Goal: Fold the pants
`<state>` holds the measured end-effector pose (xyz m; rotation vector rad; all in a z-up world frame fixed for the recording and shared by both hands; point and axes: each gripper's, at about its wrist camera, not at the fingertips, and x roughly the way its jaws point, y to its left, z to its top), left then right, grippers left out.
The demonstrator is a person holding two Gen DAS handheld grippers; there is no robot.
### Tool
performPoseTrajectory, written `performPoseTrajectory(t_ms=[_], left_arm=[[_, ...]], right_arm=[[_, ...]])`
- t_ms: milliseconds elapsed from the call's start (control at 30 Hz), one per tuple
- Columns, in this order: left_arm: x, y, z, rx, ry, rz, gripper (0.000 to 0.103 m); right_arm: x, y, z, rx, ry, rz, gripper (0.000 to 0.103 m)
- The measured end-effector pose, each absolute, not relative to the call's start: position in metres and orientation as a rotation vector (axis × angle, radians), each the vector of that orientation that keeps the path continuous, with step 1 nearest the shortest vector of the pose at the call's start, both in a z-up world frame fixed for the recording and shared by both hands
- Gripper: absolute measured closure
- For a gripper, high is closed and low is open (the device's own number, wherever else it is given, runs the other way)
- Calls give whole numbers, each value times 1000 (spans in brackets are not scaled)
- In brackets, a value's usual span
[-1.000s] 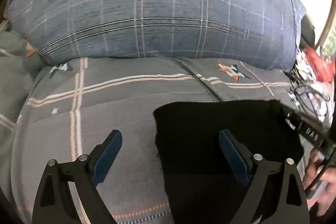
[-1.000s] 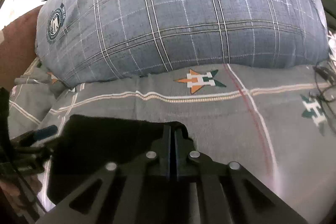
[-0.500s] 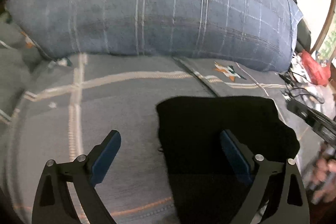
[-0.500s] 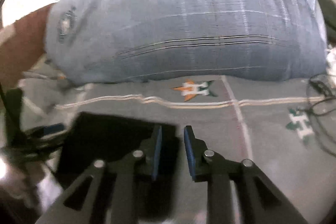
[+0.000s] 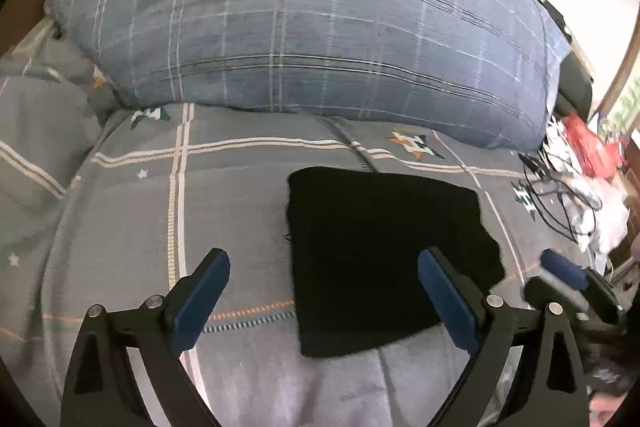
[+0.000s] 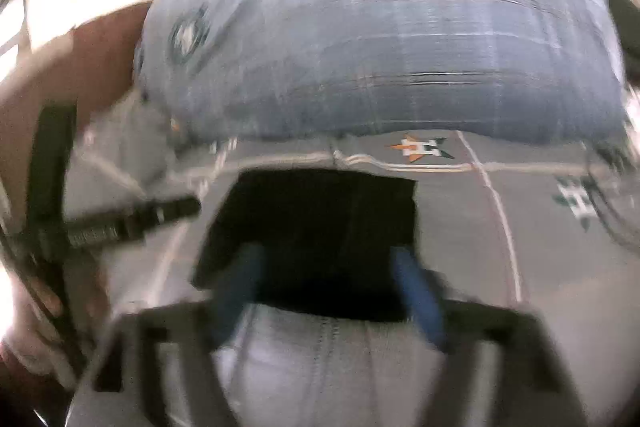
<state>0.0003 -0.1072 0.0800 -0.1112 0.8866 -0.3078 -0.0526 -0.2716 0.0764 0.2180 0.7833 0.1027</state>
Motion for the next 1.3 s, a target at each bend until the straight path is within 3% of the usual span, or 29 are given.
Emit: performPoseTrajectory(t_ms=[267,500,667,1300], left_arm=[[-1,-113,76,-116,835,-409,5],[33,-94,25,-187,920,-380,5],[51,-91,17,-224,949,-384,5],[66,-92,3,-264,967,-369,4]], right_arm=[[-29,-295,104,264,801,3,21],[8,-315,38,309,863,26,21],[14,-329,8,361,901,32,21],[27,-305,-12,357,975,153,19]])
